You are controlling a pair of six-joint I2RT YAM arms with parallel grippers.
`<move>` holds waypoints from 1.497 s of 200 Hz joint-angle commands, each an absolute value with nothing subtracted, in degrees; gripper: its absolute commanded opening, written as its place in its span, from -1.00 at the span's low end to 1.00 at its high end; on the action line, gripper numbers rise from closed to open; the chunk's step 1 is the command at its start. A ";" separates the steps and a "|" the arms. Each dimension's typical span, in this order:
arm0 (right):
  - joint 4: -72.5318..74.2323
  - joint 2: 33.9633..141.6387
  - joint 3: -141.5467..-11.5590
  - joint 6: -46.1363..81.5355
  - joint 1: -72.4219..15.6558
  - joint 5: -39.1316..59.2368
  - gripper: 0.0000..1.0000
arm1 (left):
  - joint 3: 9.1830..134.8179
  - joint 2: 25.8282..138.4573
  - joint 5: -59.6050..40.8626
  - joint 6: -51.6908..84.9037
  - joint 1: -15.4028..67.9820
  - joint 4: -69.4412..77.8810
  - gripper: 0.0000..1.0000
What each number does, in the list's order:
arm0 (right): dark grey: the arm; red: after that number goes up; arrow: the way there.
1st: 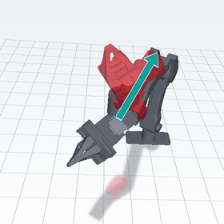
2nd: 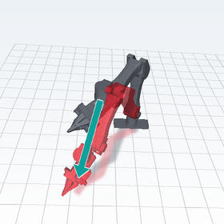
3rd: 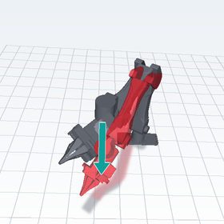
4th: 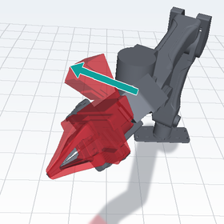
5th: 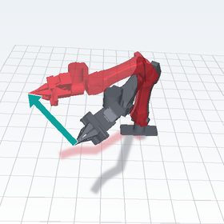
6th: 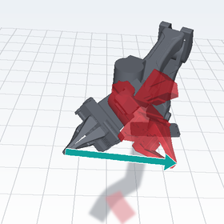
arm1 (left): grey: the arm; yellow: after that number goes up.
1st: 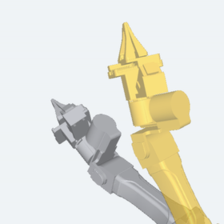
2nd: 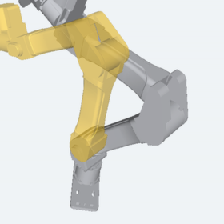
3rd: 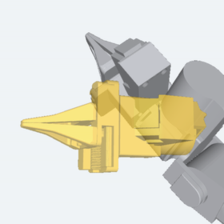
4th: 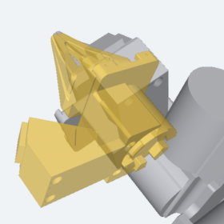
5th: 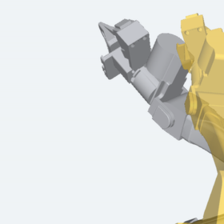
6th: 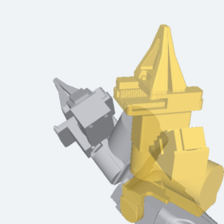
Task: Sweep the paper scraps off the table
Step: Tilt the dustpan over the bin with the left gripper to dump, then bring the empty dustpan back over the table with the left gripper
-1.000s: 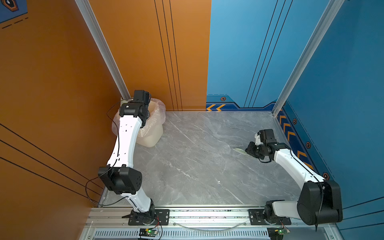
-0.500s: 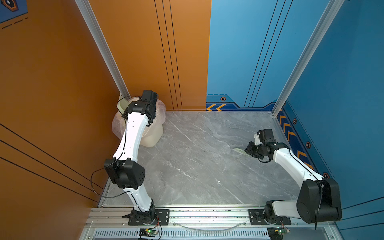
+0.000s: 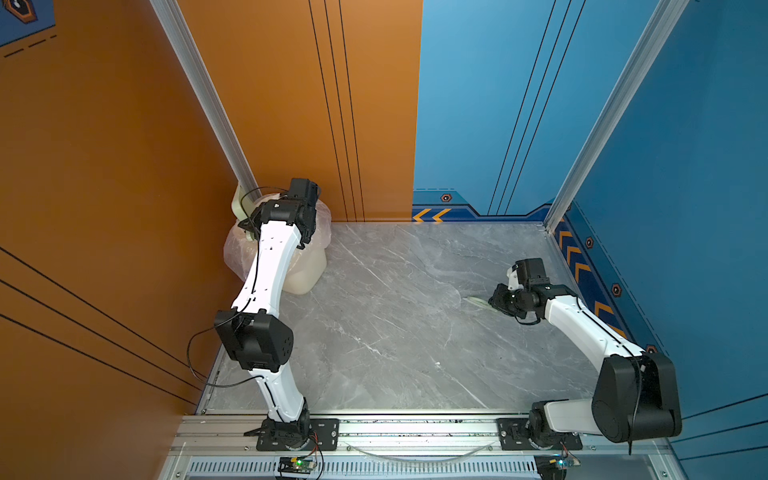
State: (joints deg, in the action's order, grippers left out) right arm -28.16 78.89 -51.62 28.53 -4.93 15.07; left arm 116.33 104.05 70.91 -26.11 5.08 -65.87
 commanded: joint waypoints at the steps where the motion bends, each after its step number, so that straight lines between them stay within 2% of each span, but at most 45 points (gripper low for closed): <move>1: -27.77 80.00 -52.20 28.39 -5.19 15.86 -1.00 | 119.13 104.26 71.93 -25.25 5.59 -66.54 -1.00; 56: -28.29 79.70 -52.51 28.56 -5.27 16.00 -1.00 | 123.13 99.23 56.04 -17.62 7.42 -66.73 -1.00; 132: -32.69 76.99 -55.14 27.52 -6.52 14.46 -1.00 | 119.64 92.90 33.34 -5.87 14.63 -65.83 -1.00; 180: -35.61 73.48 -56.31 26.55 -6.75 16.06 -1.00 | 114.42 92.10 30.08 -1.90 19.96 -62.55 -1.00; 215: -37.85 71.98 -57.39 26.18 -6.98 17.84 -1.00 | 110.26 91.87 25.48 6.66 21.34 -61.43 -1.00; 261: -39.38 71.28 -58.30 26.72 -8.23 17.66 -1.00 | 94.04 87.05 19.47 16.95 23.72 -48.78 -1.00; 299: -42.42 72.62 -60.50 26.81 -9.41 18.65 -1.00 | 88.65 86.91 18.31 20.97 26.50 -45.97 -1.00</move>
